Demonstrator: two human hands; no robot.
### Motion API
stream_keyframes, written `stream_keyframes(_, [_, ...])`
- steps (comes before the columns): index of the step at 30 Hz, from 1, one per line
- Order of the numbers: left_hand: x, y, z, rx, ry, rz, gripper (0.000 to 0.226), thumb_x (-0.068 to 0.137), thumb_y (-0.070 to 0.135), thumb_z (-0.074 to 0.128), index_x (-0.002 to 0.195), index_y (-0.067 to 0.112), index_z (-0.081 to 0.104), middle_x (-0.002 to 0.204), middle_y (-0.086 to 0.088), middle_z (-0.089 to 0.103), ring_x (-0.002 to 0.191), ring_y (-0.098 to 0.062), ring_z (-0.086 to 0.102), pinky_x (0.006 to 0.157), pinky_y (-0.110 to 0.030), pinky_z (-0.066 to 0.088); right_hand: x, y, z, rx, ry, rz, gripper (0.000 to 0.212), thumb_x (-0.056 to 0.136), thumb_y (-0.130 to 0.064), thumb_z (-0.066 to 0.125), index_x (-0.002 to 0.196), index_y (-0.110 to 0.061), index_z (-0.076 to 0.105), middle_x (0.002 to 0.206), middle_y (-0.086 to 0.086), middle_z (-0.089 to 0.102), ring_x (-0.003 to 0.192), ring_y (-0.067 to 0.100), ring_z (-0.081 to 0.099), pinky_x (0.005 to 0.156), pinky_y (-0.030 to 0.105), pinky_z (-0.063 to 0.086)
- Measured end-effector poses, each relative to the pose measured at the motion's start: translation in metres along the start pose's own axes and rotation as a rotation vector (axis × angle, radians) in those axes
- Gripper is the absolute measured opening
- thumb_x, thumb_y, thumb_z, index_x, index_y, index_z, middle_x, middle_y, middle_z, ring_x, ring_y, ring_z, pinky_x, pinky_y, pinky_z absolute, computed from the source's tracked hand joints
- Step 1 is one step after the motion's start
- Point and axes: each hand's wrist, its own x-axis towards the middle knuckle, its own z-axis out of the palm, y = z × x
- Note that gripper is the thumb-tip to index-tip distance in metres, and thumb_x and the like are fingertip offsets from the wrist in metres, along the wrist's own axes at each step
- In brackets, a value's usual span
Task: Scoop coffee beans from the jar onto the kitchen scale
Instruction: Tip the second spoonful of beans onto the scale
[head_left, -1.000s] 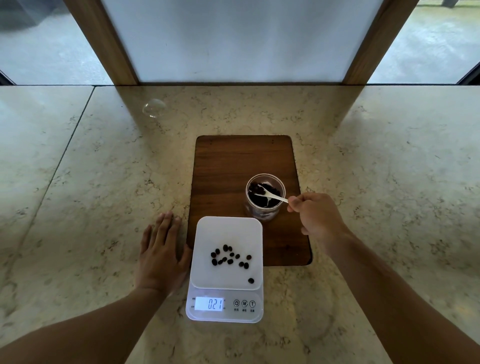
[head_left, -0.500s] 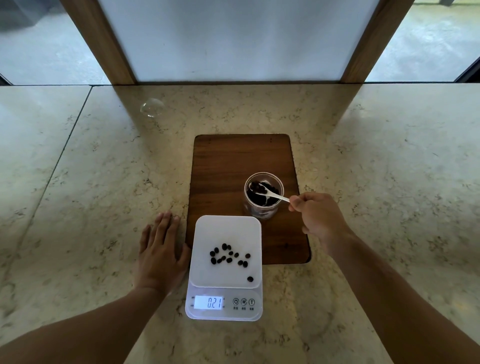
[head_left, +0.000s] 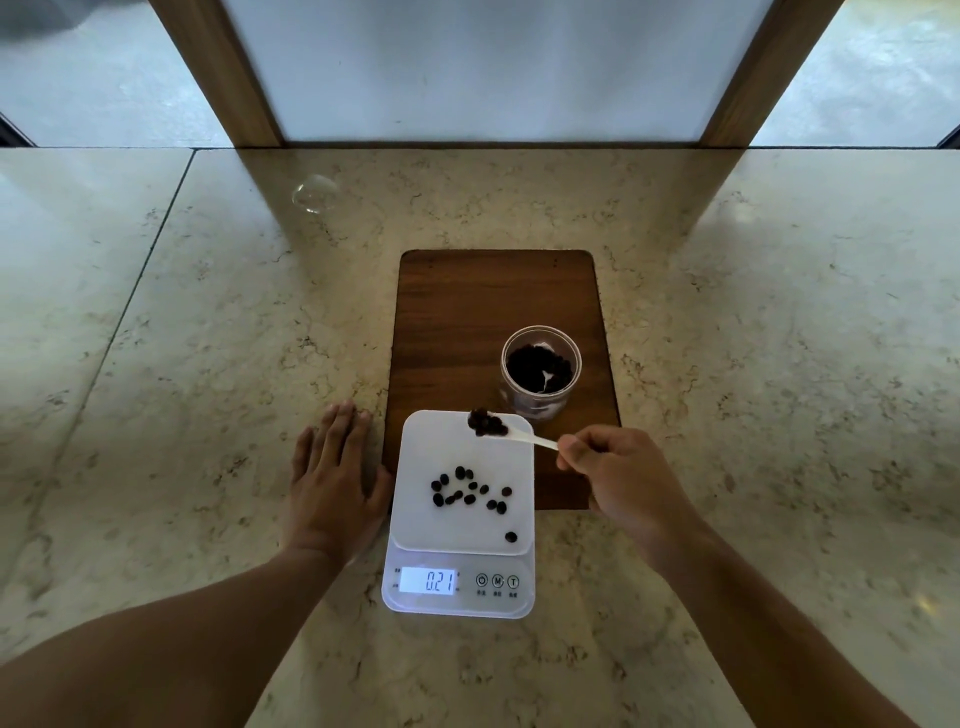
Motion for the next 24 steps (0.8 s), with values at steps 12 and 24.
stream_keyframes(12, [0.0, -0.005, 0.006, 0.019, 0.0, -0.004, 0.066, 0.09, 0.045, 0.036, 0.15, 0.016, 0.031, 0.16, -0.008, 0.029, 0.151, -0.019, 0.012, 0.122, -0.042, 0.005, -0.014, 0.027, 0.017, -0.183, 0.034, -0.16, 0.025, 0.094, -0.024, 0.061, 0.07, -0.019, 0.069, 0.054, -0.029, 0.059, 0.049, -0.007, 0.052, 0.05, 0.02, 0.031])
stream_keyframes(24, [0.0, -0.004, 0.006, 0.027, -0.004, -0.003, 0.067, 0.09, 0.047, 0.032, 0.15, 0.016, 0.031, 0.16, -0.009, 0.028, 0.151, -0.019, 0.011, 0.122, -0.046, 0.008, -0.016, 0.036, 0.018, -0.224, 0.165, -0.456, 0.018, 0.091, -0.014, 0.063, 0.076, -0.022, 0.068, 0.073, -0.013, 0.065, 0.067, 0.005, 0.058, 0.054, 0.012, 0.041])
